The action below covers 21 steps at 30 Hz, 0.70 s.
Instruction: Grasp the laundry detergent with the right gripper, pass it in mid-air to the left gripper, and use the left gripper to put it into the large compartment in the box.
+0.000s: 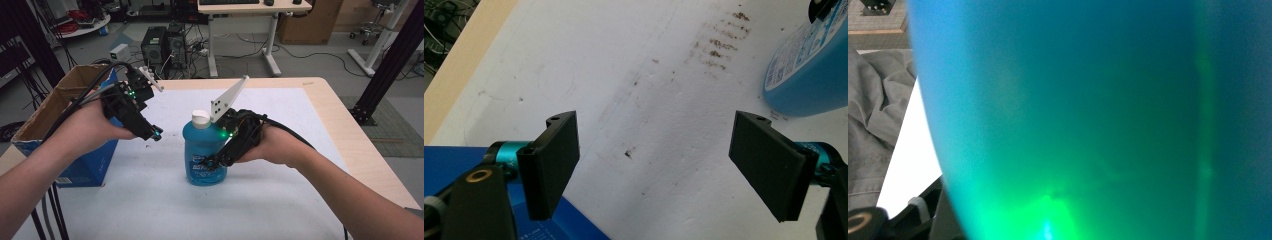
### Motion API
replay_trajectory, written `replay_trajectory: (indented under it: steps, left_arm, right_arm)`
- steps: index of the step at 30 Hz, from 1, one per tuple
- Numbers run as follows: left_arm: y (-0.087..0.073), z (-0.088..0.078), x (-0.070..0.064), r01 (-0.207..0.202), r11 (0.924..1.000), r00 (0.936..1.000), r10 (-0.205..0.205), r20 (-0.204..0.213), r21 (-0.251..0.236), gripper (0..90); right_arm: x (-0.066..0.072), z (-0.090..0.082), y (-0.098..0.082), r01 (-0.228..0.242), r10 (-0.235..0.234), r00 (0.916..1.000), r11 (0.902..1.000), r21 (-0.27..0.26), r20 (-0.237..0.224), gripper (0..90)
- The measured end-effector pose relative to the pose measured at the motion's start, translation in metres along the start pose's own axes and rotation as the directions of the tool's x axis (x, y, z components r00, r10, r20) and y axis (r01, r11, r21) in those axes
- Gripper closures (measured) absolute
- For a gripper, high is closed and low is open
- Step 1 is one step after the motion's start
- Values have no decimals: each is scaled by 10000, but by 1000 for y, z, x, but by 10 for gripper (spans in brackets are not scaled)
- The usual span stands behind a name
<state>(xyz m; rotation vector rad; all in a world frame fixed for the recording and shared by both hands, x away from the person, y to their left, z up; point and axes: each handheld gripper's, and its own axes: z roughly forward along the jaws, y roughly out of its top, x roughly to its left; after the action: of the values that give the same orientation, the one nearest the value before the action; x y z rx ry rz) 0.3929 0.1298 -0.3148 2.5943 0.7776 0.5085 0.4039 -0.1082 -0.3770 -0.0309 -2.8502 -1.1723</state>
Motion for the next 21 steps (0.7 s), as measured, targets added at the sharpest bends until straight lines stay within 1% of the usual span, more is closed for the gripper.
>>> replay_trajectory:
  steps: [5,7,9,10,13,14,15,17,18,19,21]
  left_arm:
    - [1,-1,0,-69,10000,10000,69,70,-23,204]
    - [1,-3,1,-8,9999,9999,9,115,-121,204]
    - [1,-5,2,-85,9998,9998,88,180,-173,204]
    - [2,-8,2,-171,9996,9996,177,229,-243,204]
    - [2,-12,2,-193,9991,9991,207,373,-385,205]
    - [4,-17,3,-269,9980,9983,298,507,-577,204]
    - [4,-17,3,-269,9980,9983,298,507,-577,204]
    - [6,-24,5,-363,9969,9964,414,737,-701,204]
    - [9,-29,5,-410,9954,9954,482,826,-862,204]
    - [9,-29,5,-410,9954,9954,482,826,-862,204]
    - [13,-37,5,-671,9932,9922,765,983,-955,204]
  right_arm:
    - [0,-1,0,65,-65,10000,10000,-21,43,428]
    - [1,-1,0,81,-81,9999,10000,-20,89,435]
    - [1,-2,0,55,-55,10000,10000,20,81,438]
    - [1,-2,0,20,-20,10000,10000,50,72,439]
    - [1,-2,1,2,-2,10000,10000,83,93,441]
    - [1,-4,1,-41,40,10000,9999,126,71,443]
    - [1,-4,1,-41,40,10000,9999,126,71,443]
    - [2,-6,2,-53,52,10000,9999,163,83,443]
    - [2,-9,3,-50,49,9999,9999,104,103,444]
    - [2,-9,3,-50,49,9999,9999,104,103,444]
    - [3,-14,5,-62,61,9998,10000,65,169,444]
